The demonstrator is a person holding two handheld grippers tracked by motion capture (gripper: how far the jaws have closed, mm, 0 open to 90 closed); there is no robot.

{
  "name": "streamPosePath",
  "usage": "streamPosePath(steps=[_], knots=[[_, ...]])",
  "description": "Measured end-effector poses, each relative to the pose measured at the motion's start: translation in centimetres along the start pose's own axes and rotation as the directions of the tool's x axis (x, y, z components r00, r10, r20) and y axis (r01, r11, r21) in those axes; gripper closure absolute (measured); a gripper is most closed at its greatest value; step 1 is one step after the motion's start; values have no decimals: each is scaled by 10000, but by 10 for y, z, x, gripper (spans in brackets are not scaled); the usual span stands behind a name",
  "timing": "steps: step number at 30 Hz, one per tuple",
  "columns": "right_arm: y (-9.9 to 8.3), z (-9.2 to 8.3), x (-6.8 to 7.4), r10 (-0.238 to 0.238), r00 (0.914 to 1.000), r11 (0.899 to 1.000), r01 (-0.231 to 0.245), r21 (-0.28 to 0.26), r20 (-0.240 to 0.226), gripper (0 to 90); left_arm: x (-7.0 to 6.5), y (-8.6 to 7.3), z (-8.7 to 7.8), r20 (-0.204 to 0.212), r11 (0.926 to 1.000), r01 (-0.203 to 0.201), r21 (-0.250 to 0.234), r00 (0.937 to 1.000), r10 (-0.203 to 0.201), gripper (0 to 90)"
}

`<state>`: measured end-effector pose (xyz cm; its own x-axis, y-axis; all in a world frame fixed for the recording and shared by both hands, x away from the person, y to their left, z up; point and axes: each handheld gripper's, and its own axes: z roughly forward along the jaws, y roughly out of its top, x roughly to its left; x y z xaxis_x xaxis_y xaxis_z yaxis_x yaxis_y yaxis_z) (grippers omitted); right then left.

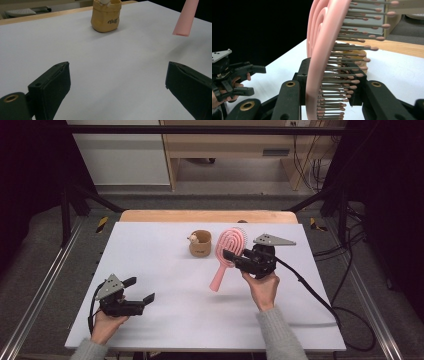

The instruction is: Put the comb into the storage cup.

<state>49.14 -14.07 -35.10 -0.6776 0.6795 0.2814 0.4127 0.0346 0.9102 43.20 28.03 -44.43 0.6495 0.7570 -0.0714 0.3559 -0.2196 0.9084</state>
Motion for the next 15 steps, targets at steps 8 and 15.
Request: streamPosePath(steps=[8, 15], knots=[[8, 4, 0, -110, 9998, 9999, 111, -87, 137, 633, 6, -8, 0, -66, 9998, 116, 131, 9999, -115, 60], [13, 8, -3, -111, 9995, 9998, 116, -159, 281, 633, 7, -12, 2, -79, 9997, 106, 204, 9999, -105, 60]])
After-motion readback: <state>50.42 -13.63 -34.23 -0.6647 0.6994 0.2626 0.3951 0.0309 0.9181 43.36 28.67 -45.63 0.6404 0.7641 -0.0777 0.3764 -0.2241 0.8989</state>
